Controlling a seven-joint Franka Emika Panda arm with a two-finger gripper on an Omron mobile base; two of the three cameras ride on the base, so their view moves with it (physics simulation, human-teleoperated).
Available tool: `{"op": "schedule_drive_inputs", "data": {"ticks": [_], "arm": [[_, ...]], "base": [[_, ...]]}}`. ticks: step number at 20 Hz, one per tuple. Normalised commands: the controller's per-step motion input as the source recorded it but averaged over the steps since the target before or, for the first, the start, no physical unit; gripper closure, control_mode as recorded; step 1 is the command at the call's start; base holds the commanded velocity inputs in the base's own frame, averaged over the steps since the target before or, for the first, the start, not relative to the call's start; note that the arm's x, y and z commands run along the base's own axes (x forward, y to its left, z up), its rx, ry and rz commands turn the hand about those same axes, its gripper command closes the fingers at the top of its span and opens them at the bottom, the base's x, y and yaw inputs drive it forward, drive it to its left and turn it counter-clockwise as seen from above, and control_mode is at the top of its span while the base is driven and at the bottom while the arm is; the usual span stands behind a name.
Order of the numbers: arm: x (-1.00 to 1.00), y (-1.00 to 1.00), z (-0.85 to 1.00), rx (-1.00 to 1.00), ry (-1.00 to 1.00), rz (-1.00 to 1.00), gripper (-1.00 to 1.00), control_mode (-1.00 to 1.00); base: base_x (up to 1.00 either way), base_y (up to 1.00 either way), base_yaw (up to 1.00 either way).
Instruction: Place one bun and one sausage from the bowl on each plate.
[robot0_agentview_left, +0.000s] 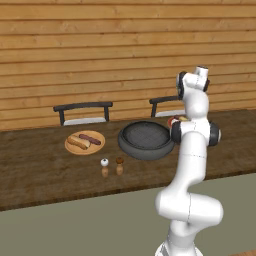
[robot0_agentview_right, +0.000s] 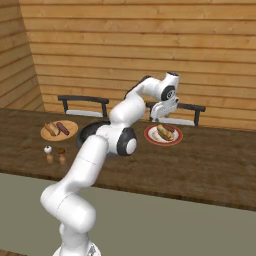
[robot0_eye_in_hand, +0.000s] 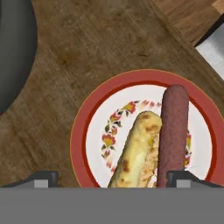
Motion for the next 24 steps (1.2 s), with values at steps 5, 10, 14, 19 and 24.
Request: {"op": "schedule_drive_inputs", "data": {"ticks": [5,10,14,19,24], "arm": [[-1.00,0.39,0.06,-0.01,-0.01,0.00,-1.00,-1.00],[-1.00,0.35,0.00,0.00,0.00,-0.03,-1.00,-1.00],[-1.00,0.52,0.03,0.00,0.00,-0.07,-1.00,-1.00],[-1.00,0.61,0.09,0.00,-0.01,-0.14,-1.00,-1.00],[-1.00,0.30,0.12,0.00,0.00,-0.21,-1.00,-1.00]], "base": [[0.00,0.00,0.00],[0.00,0.00,0.00],[0.00,0.00,0.00],[0.00,0.00,0.00],[0.00,0.00,0.00]]}}
